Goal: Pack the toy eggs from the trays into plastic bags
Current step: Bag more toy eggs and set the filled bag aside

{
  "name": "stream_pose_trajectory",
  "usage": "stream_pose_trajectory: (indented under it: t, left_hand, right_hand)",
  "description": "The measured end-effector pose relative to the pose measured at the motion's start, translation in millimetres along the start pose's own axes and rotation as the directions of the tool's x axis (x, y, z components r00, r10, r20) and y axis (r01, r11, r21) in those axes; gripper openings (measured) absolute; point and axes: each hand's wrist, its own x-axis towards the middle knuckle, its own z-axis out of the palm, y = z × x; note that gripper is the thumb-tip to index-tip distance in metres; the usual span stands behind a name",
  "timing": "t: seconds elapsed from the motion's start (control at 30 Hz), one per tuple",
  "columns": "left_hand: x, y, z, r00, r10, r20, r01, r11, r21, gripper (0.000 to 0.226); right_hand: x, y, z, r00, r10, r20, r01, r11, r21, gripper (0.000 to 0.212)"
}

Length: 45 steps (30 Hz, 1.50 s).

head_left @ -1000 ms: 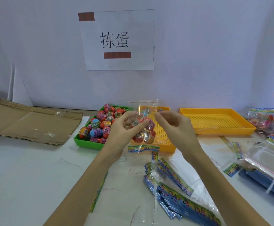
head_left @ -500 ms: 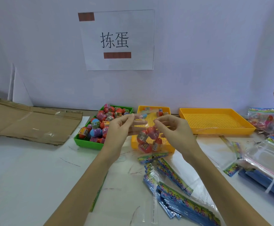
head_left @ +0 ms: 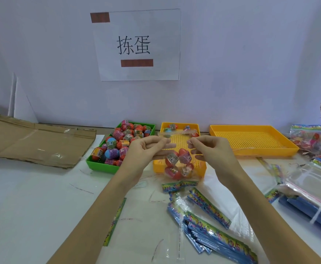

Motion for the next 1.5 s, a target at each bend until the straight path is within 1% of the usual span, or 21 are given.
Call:
stream_pose_trajectory:
  t: [0.1,0.13,0.17,0.2,0.23,0.27,0.3,0.33,0.4,0.5,0.57,0.63,0.7,0.77,0.97,1.03,1.13,1.2,1.4,1.47,1.5]
  left_hand:
    - [1,-2,-2,1.000,-0.030,-0.001,0.030,0.997,-0.070,0.022]
    - [1,-2,-1,0.999,-0.036,-0.001,0.036,0.997,-0.067,0.023]
    - [1,-2,-1,0.999,-0.033,0.000,0.033,0.998,-0.053,0.024]
    - [0,-2,0,1.000,-0.021,0.001,0.021,0.999,-0.035,0.024]
    - [0,-2,1,1.000,-0.004,0.002,0.004,1.000,-0.017,0.024]
    - [-1,-2,2,1.000,0.019,0.006,-0.019,1.000,-0.002,0.023]
    - [-2,-2,3,0.999,0.046,0.012,-0.046,0.999,0.016,0.022]
    - [-2,-1,4,0.997,0.077,0.019,-0.078,0.996,0.039,0.021]
    - [-3,0,7,0.988,0.149,0.040,-0.152,0.983,0.099,0.018]
    - [-5,0,11,0.962,0.259,0.084,-0.272,0.936,0.224,0.018]
    - [-7,0,13,0.934,0.342,0.100,-0.355,0.863,0.359,0.026]
    - [-8,-1,14,0.895,0.428,0.125,-0.431,0.761,0.484,0.026]
    - [-7,-1,13,0.867,0.479,0.138,-0.471,0.696,0.542,0.018]
    - [-7,0,11,0.850,0.504,0.152,-0.493,0.660,0.567,0.016]
    - [-10,2,12,0.828,0.533,0.174,-0.525,0.628,0.574,0.016]
    - [-10,2,13,0.833,0.526,0.172,-0.519,0.636,0.571,0.017]
    - [-9,1,13,0.849,0.505,0.153,-0.491,0.649,0.581,0.019]
    - [-9,0,12,0.858,0.495,0.136,-0.472,0.657,0.587,0.019]
    - [-8,-3,11,0.867,0.486,0.111,-0.452,0.671,0.588,0.012]
    - [-8,-2,12,0.865,0.488,0.117,-0.456,0.666,0.590,0.013]
    - [-8,-2,13,0.863,0.491,0.119,-0.460,0.665,0.588,0.013]
  right_hand:
    - [1,2,1,0.999,0.012,-0.038,-0.013,1.000,-0.024,0.010]
    - [-1,3,3,0.995,-0.053,-0.086,0.045,0.995,-0.088,0.010]
    - [-3,4,5,0.972,-0.187,-0.143,0.156,0.966,-0.207,0.014]
    - [-5,3,8,0.917,-0.363,-0.166,0.290,0.892,-0.346,0.018]
    - [-8,1,12,0.836,-0.530,-0.143,0.418,0.784,-0.459,0.017]
    - [-10,0,15,0.757,-0.648,-0.085,0.522,0.677,-0.519,0.014]
    - [-13,-1,19,0.705,-0.709,-0.023,0.586,0.601,-0.544,0.011]
    - [-14,-1,22,0.678,-0.735,0.024,0.622,0.556,-0.551,0.012]
    - [-16,1,25,0.655,-0.751,0.079,0.657,0.515,-0.551,0.016]
    - [-15,3,24,0.617,-0.780,0.106,0.686,0.467,-0.558,0.016]
    - [-14,2,20,0.594,-0.798,0.101,0.695,0.447,-0.563,0.017]
    - [-13,3,19,0.573,-0.811,0.114,0.706,0.418,-0.572,0.018]
    - [-13,2,18,0.563,-0.815,0.137,0.724,0.406,-0.557,0.017]
    - [-12,2,18,0.558,-0.816,0.148,0.738,0.407,-0.538,0.017]
    - [-13,1,18,0.580,-0.806,0.118,0.726,0.446,-0.523,0.011]
    - [-14,1,19,0.627,-0.775,0.081,0.700,0.516,-0.494,0.007]
    - [-15,2,21,0.724,-0.690,0.009,0.633,0.659,-0.406,0.007]
    - [-15,3,23,0.756,-0.654,-0.004,0.606,0.703,-0.372,0.007]
    - [-15,4,23,0.717,-0.686,0.127,0.657,0.602,-0.454,0.007]
    - [-14,4,21,0.716,-0.687,0.124,0.654,0.597,-0.465,0.004]
    - [-14,4,21,0.725,-0.681,0.106,0.645,0.616,-0.453,0.003]
